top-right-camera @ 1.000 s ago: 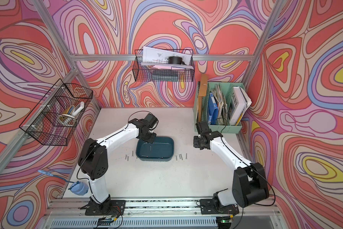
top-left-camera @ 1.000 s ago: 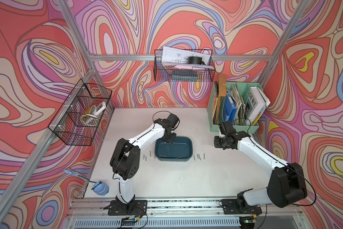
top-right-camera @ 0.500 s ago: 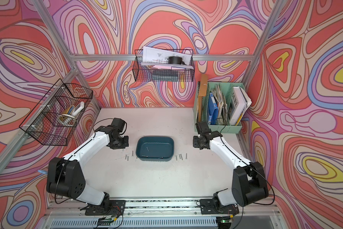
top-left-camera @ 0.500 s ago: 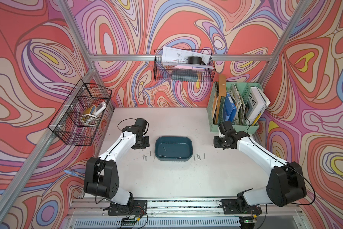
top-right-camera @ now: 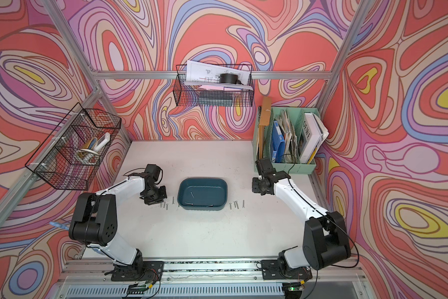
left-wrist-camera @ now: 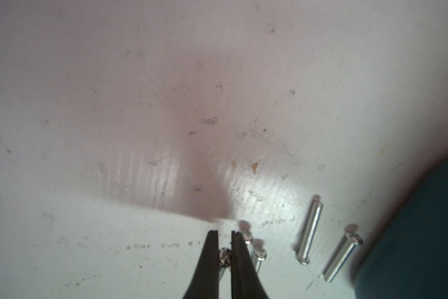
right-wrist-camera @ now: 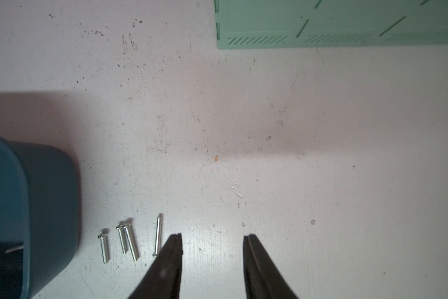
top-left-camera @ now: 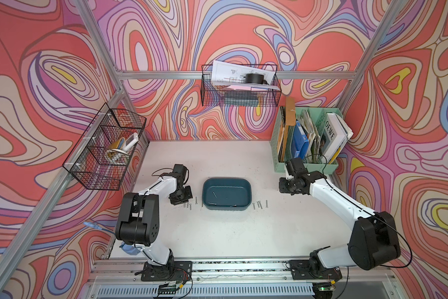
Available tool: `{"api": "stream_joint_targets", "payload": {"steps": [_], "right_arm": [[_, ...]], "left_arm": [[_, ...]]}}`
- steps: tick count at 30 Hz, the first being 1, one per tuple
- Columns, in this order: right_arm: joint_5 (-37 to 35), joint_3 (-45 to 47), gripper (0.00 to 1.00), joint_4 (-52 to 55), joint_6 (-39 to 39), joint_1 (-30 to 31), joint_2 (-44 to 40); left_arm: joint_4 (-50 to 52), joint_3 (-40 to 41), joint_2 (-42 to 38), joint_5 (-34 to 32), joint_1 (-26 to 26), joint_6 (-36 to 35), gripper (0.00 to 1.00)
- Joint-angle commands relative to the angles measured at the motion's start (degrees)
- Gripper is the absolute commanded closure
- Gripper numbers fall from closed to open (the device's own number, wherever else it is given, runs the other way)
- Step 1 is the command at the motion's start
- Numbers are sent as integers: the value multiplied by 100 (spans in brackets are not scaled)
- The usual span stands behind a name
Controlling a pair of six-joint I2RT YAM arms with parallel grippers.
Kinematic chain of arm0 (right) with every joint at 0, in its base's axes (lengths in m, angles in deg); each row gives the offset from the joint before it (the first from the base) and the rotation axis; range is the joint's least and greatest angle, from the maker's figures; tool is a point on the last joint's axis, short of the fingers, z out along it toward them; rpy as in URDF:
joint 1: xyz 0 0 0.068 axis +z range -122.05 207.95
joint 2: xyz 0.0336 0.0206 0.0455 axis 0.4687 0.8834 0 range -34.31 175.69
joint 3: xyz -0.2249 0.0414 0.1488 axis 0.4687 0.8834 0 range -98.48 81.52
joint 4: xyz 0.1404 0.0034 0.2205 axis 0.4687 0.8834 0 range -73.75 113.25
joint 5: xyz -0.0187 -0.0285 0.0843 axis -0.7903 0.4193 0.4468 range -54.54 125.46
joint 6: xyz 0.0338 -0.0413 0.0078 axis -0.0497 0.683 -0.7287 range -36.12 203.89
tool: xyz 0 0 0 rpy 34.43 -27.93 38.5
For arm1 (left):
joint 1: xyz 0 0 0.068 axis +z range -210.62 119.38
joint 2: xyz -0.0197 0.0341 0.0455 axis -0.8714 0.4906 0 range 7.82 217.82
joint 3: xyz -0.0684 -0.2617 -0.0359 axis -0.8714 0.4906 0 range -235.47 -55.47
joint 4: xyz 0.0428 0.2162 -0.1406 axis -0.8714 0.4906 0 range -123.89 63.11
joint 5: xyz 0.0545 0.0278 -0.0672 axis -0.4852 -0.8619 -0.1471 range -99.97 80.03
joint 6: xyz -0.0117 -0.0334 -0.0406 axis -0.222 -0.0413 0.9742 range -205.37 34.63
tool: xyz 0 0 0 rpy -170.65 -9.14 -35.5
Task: Take out the screws from the storage box
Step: Place the screw at the center of the board.
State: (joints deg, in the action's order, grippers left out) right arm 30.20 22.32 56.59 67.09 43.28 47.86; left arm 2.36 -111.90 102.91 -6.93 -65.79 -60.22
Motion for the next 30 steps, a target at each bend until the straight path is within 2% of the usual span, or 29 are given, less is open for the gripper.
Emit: {"api": "stream_joint_targets", "payload": {"steps": [1, 3, 10, 17, 24, 27, 30], "right_arm": [[-37, 75, 60, 22, -25, -30, -107], [-36, 45, 60, 42, -21, -30, -90], [-2, 8, 59, 65, 89, -30, -116], [87, -26, 57, 94, 37, -32, -253], [104, 66, 56, 86, -68, -28, -400], [96, 71, 56, 79, -61, -31, -401], [92, 100, 56, 10, -73, -33, -399]], "left_arm": [[-175, 148, 79, 48, 33, 15, 92], [-180, 177, 122, -51, 38, -30, 87], [-251, 234, 237, -30, 68, -100, 84], [-182, 182, 191, 15, 77, -137, 68], [306, -263, -263, -179, 77, -101, 66], [720, -697, -597, -254, 71, 107, 66], [946, -1116, -896, 4, -19, 537, 65]]}}
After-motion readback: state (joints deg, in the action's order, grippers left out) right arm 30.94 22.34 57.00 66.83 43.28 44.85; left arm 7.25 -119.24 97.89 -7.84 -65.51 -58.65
